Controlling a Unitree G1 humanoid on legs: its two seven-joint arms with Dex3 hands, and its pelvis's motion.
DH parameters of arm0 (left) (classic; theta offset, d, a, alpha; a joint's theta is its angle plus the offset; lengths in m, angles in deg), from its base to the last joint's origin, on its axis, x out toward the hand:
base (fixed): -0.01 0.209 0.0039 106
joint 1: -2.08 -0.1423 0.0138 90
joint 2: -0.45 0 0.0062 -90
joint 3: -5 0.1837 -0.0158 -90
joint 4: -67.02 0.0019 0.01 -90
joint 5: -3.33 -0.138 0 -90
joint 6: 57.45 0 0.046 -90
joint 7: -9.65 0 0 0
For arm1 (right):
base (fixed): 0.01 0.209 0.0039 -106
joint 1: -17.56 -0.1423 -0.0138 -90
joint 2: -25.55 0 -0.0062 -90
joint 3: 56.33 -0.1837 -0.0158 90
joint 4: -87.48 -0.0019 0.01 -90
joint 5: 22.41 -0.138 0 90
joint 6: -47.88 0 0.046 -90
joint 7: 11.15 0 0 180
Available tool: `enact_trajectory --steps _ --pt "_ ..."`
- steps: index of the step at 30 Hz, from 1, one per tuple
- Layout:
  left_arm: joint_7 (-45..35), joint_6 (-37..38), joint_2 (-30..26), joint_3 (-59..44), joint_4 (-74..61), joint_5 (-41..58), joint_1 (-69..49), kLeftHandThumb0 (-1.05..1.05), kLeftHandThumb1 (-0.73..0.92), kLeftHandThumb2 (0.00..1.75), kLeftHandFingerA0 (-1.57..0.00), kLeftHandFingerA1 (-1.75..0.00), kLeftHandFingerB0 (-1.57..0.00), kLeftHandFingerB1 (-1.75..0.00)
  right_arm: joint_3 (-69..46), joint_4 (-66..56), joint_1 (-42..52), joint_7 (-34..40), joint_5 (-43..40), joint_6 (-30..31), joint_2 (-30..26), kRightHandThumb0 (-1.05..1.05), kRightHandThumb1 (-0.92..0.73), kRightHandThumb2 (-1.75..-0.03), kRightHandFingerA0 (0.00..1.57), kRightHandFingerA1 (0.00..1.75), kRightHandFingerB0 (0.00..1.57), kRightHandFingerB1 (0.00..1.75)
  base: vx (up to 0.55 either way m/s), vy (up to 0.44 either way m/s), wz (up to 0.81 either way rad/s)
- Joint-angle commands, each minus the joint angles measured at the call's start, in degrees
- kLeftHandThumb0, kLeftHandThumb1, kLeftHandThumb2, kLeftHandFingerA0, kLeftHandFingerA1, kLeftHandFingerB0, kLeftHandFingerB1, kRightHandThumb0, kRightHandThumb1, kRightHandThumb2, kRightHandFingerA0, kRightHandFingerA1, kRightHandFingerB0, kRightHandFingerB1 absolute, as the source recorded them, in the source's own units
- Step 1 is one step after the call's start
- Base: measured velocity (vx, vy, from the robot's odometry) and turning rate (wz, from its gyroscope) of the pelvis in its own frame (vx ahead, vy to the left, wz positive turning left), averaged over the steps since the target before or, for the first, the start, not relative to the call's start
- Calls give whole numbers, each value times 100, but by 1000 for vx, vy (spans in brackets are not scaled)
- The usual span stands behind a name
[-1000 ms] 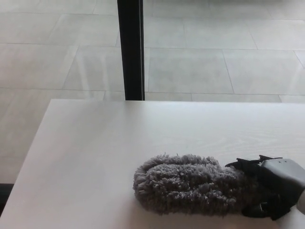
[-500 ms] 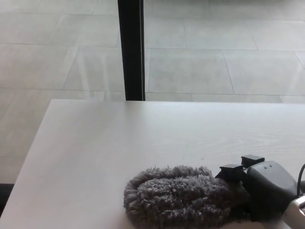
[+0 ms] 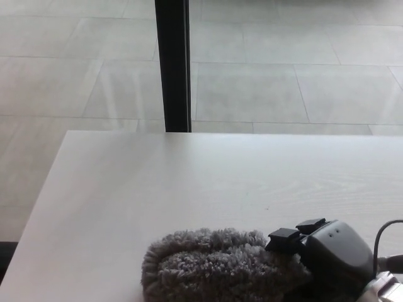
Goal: The robot uses its right hand to pick up the duster kept in the middle of the desk and use it to wipe the desk by swiping its surface twice
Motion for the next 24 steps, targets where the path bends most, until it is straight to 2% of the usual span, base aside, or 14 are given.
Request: enact_trajectory --steps 1,2,3,6,7,8,9,17,18,20,21,22,23,24 --pt "-230 -152 -225 50 -36 66 100 -59 70 62 -43 -58 -41 -43 854 118 164 796 1309 -302 19 -39 -44 -93 126 137 82 84 0 0 0" --pt "-229 -154 -231 54 -34 64 109 -59 70 62 -43 -58 -41 -43 892 135 148 830 1312 -295 19 -39 -44 -93 126 137 82 84 0 0 0" --pt "-272 -118 -234 73 -35 49 97 -61 71 62 -43 -58 -40 -43 965 172 96 929 1366 -313 32 -40 -64 -68 98 170 86 84 0 0 0" --pt "-293 -80 -238 94 -43 43 87 -61 72 62 -44 -57 -41 -43 1083 221 15 991 1386 -287 46 -38 -65 -68 98 169 85 83 0 0 0" --pt "-244 -33 -233 123 -36 7 71 -61 72 62 -46 -55 -42 -43 1146 237 -26 1068 1450 -248 43 -38 -47 -95 125 136 81 86 0 0 0" --pt "-263 -31 -237 126 -39 13 60 -61 73 62 -47 -56 -43 -43 1150 232 -45 1002 1413 -222 48 -38 -45 -94 125 136 81 85 0 0 0" --pt "-247 -36 -237 129 -38 15 61 -61 73 62 -47 -55 -43 -43 1174 302 -88 1095 1412 -214 84 -33 -59 -69 100 169 87 84 0 0 0" --pt "-230 -81 -184 116 -18 70 51 -59 75 63 -47 -55 -45 -43 963 572 -287 674 1061 212 287 -29 -57 -67 99 167 89 87 0 0 0" --pt "-193 -108 -171 100 -14 87 46 -59 74 62 -48 -56 -46 -43 875 660 -281 736 998 355 361 -35 -38 -88 128 137 84 84 0 0 0" --pt "-187 -58 -145 104 -21 81 -3 -60 75 63 -48 -56 -46 -43 661 757 -270 646 827 544 477 -33 -39 -89 128 137 84 84 0 0 0" --pt "-208 -61 -144 99 -30 91 -13 -60 75 63 -47 -56 -43 -43 571 814 -277 600 778 674 540 -35 -55 -64 101 166 90 78 0 0 0" --pt "-202 -47 -140 114 -29 74 -31 -61 77 64 -46 -54 -42 -41 437 877 -280 523 695 793 620 -33 -37 -86 128 138 84 81 0 0 0" --pt "-195 -52 -135 104 -27 85 -40 -60 77 64 -46 -54 -41 -41 274 969 -284 421 562 892 715 -30 -51 -61 99 167 88 71 0 0 0" --pt "-196 -71 -130 77 -26 114 -43 -60 77 64 -46 -54 -41 -41 98 1077 -290 305 401 1000 820 -30 -51 -61 99 167 88 71 0 0 0"
